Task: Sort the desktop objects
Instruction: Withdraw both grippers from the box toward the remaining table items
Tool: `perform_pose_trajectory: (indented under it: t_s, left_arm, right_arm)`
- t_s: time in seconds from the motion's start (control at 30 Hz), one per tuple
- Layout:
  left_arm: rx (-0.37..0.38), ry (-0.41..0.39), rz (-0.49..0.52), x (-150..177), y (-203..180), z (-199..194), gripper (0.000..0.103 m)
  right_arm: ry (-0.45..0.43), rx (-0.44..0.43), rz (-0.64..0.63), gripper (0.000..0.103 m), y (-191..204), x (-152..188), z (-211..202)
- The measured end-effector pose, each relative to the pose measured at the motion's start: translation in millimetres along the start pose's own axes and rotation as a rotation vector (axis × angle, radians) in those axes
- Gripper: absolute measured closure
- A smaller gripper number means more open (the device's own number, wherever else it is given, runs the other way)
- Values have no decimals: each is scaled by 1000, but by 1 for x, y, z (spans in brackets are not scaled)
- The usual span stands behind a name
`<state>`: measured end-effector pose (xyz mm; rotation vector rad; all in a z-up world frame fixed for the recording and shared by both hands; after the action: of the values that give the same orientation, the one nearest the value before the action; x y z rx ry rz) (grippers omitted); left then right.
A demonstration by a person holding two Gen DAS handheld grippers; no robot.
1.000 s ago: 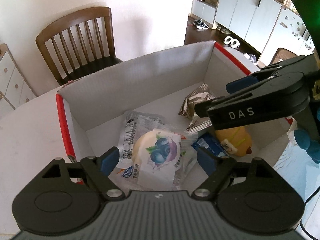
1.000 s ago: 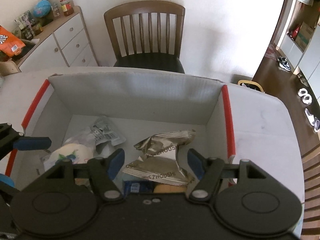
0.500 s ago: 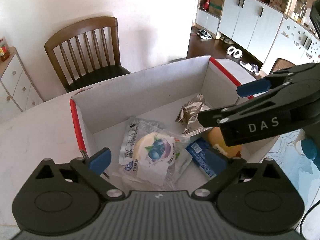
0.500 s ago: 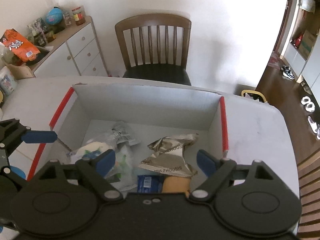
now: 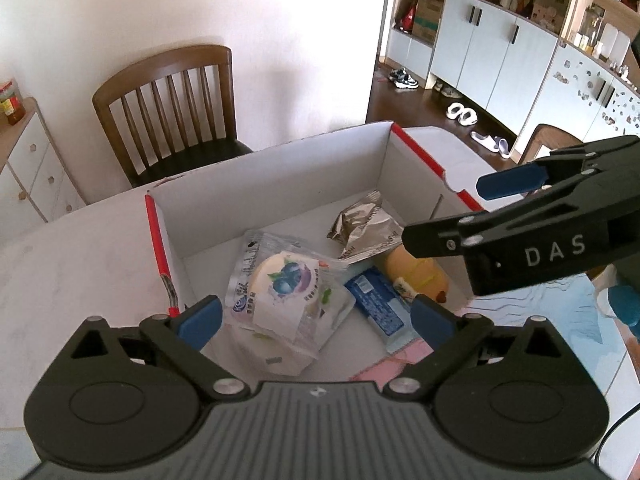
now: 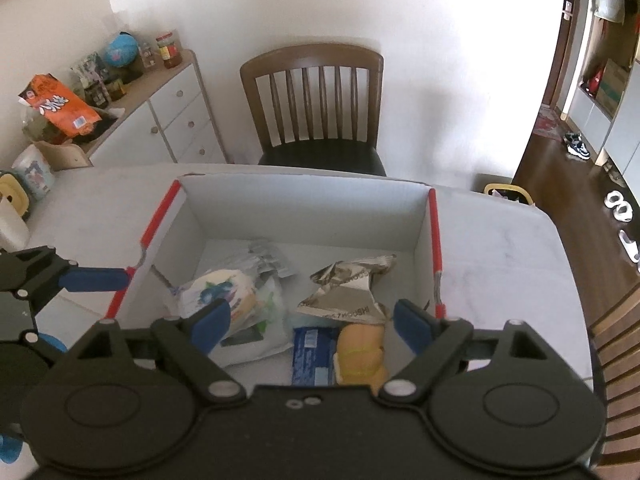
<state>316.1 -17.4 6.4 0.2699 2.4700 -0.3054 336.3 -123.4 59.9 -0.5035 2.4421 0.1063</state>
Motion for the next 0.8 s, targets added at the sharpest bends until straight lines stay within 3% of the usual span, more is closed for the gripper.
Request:
perform_pose_trajectory:
  t_s: [0.43, 0.8]
  left_arm:
    - [18, -64, -20, 24, -18, -41, 2]
    - [-11, -131, -35, 50, -33, -71, 2]
  right_arm:
    - [-60, -52, 41, 14, -5, 26, -48]
    - [-128, -31, 30, 14, -10, 58, -82]
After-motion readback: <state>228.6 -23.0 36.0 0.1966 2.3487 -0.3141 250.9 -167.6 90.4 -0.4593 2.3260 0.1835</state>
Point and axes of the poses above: each gripper's, at about its wrist camera, not at the fingertips, and z roughly the way its jaws point, y to its left, x to its underside, the point moved 1 cm from there along z, roughly the way its jaws point, and after that the axes turned 8 degrees about x, right-handed, at the moved point
